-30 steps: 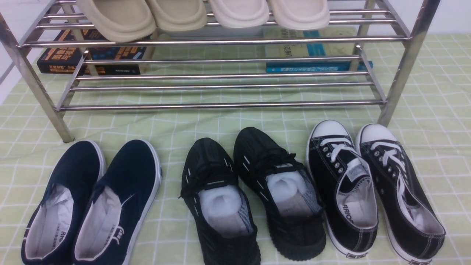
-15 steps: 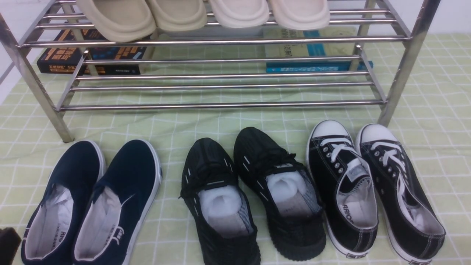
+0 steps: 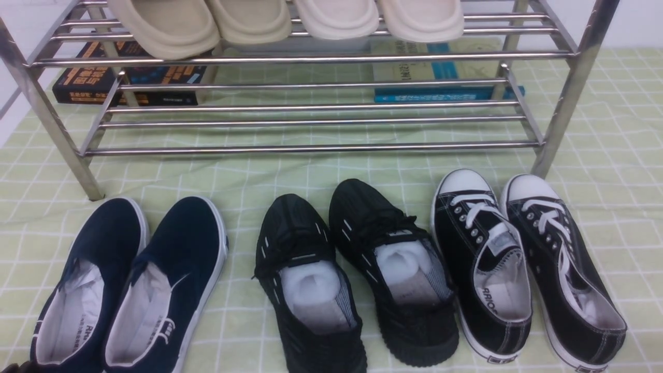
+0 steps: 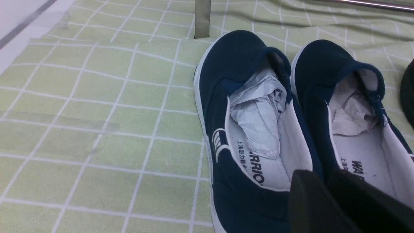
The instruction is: Take the shoes off the shelf with your hand from the green coffee tablecloth.
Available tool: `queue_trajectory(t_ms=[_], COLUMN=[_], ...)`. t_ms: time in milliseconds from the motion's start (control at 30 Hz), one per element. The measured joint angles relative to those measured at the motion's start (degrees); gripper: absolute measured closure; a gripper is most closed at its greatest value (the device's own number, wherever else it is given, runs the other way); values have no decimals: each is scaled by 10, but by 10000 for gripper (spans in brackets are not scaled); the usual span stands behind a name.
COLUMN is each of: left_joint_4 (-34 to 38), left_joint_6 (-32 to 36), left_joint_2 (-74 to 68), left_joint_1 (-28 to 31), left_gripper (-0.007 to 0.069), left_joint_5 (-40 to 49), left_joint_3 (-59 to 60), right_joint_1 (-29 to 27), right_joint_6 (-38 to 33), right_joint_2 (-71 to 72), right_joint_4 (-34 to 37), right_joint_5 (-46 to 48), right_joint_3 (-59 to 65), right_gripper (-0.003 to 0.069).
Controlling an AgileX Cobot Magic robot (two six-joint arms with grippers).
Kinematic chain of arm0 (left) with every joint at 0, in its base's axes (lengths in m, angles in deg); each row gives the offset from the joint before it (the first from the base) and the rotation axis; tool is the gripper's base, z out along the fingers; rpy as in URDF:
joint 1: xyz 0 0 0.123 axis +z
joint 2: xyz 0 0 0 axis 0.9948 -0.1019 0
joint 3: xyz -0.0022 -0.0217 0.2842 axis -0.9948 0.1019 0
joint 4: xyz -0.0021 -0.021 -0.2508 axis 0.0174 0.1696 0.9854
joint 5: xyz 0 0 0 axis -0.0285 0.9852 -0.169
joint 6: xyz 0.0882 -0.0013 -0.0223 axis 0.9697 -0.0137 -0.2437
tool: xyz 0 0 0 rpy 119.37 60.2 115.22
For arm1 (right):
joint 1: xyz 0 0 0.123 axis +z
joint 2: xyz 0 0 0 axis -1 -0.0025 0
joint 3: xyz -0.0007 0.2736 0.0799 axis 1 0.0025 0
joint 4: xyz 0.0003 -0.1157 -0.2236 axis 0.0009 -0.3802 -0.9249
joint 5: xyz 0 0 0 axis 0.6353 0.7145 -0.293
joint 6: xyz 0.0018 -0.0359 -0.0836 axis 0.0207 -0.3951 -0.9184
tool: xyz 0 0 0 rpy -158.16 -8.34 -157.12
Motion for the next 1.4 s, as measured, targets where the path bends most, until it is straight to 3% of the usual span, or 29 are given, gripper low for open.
queue_trajectory(t_ms=[1400], left_joint_4=[-30], left_joint_6=[-4], left_joint_2=[0], left_joint_1=[0], left_gripper=[469], left_joint_5=[2], left_joint_3=[0], right_joint_1=[0], right_joint_6=[0], right_joint_2=[0], right_joint_4=[0], right_joint_5=[0], right_joint_3=[0], right_gripper=[448])
